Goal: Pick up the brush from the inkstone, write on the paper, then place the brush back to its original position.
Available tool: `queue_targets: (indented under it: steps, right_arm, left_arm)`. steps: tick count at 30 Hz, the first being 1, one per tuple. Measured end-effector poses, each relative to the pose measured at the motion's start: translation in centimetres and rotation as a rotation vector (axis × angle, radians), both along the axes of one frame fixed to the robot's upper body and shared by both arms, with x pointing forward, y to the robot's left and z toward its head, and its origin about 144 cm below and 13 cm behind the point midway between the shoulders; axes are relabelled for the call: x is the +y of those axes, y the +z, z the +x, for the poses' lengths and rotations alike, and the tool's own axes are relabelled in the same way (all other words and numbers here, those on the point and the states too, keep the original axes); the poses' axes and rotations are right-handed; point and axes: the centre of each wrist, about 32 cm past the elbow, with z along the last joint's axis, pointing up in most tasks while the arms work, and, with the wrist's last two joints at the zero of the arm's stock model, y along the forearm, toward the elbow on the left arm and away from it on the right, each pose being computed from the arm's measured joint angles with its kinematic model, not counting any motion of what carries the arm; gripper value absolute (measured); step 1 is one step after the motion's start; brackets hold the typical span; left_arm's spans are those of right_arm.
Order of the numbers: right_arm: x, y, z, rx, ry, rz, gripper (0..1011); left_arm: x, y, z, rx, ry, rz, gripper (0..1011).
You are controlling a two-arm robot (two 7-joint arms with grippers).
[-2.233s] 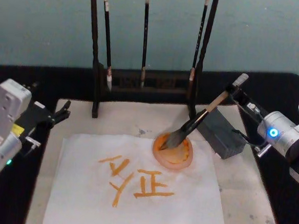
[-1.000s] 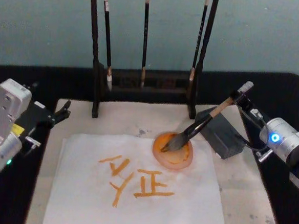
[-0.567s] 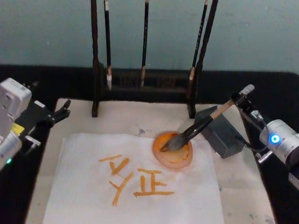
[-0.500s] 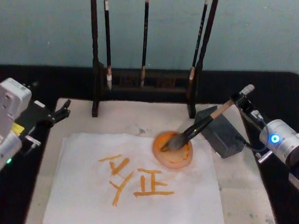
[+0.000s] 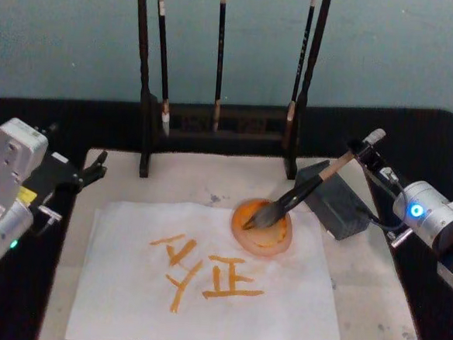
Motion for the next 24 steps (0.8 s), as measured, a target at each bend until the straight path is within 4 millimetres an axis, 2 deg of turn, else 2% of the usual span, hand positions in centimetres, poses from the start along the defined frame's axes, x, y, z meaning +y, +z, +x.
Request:
queue_targets:
  steps: [2,4,11,15,24]
  right_arm:
    - [0.0,0.01,0.0,0.0,0.0,0.0,303]
    - [0.01,0.01,0.01,-0.001,0.0,0.0,407]
    - [0.0,0.04,0.01,-0.001,0.001,0.0,593]
    - [-0.01,0.04,0.01,-0.002,0.001,0.0,753]
    - [-0.01,0.05,0.01,-0.002,0.001,0.0,989]
  left_arm:
    - [0.0,0.0,0.0,0.0,0.0,0.0,1010]
    - [0.0,0.0,0.0,0.0,0.0,0.0,1010]
    - [0.0,0.0,0.0,0.0,0.0,0.0,1010]
    - [0.0,0.0,0.0,0.0,0.0,0.0,1010]
    - [0.0,0.0,0.0,0.0,0.0,0.0,1010]
